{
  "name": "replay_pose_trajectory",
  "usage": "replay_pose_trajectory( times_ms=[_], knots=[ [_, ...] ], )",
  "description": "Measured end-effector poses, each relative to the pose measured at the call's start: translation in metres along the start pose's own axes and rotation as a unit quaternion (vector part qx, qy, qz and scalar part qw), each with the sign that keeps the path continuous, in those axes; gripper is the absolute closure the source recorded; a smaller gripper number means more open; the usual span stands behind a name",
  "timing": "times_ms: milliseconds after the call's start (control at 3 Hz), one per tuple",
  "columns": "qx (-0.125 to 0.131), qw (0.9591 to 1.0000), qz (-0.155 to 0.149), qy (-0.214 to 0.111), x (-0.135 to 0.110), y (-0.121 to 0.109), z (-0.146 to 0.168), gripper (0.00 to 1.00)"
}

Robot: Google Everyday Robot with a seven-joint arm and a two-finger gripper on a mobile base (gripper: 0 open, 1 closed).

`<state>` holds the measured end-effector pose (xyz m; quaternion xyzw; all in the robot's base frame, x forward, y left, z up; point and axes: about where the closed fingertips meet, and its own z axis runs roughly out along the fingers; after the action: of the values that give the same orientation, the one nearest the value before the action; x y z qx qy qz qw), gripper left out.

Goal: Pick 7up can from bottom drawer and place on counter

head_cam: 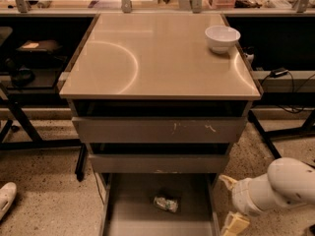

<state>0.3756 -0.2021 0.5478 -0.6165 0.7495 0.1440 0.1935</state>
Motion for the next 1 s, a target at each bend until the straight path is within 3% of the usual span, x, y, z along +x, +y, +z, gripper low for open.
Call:
replay_pose_trajectory(
  times_ms=[333, 667, 1000],
  knots=[
    [0.002, 0.9995, -0.005, -0.031, 0.029, -0.011, 0.056, 0.0],
    [-0.013, 0.9983, 0.007, -0.056, 0.057, -0.022, 0.116, 0.0],
    [-0.027, 0.9974, 0.017, -0.064, 0.059, -0.013, 0.132, 0.0]
  ],
)
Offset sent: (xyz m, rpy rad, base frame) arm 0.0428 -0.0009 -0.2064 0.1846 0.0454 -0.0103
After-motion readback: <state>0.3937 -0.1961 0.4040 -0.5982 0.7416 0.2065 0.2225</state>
